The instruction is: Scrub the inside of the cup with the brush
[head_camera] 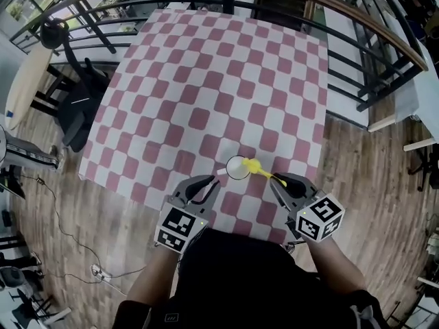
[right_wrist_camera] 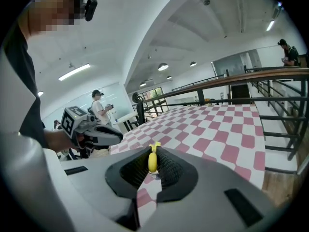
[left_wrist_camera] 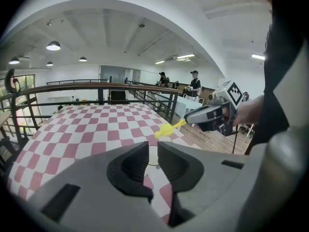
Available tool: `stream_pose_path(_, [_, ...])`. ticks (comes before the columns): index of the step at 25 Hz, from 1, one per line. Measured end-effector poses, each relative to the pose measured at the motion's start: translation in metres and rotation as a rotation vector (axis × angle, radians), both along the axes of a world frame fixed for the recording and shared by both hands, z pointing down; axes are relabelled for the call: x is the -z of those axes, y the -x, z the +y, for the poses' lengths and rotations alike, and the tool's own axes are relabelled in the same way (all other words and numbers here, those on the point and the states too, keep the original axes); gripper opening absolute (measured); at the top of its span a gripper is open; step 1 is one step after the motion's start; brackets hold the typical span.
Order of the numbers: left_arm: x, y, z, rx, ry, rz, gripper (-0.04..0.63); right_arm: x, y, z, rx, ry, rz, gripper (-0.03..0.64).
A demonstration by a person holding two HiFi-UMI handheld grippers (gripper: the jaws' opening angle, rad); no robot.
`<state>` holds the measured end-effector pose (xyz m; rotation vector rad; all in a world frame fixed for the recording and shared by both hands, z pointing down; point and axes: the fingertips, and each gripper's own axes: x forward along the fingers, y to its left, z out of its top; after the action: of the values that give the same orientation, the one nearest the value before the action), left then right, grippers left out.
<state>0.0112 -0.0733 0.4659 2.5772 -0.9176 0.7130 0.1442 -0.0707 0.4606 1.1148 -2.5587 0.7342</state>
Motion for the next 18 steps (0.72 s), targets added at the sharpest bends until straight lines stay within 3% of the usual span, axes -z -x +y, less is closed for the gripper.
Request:
stream_pose_path(5, [-0.026,0.006,-0.013,-0.052,0.039,-0.030,0.072,-0.016,0.014,-0.006,0.037,0.035,0.067,0.043])
stream_pose_path(9, [-0.060,0.012,-0.016,-0.132,0.086,-0.100,0.129,-0.033,0.032,-0.012,0.082,0.071,0.109,0.043])
stream_pose_path(18, [-0.103,-0.002,-0.022,-0.228,0.154,-0.099,0.149,-0.051,0.047,-0.022,0.164,0.114,0.227,0.043])
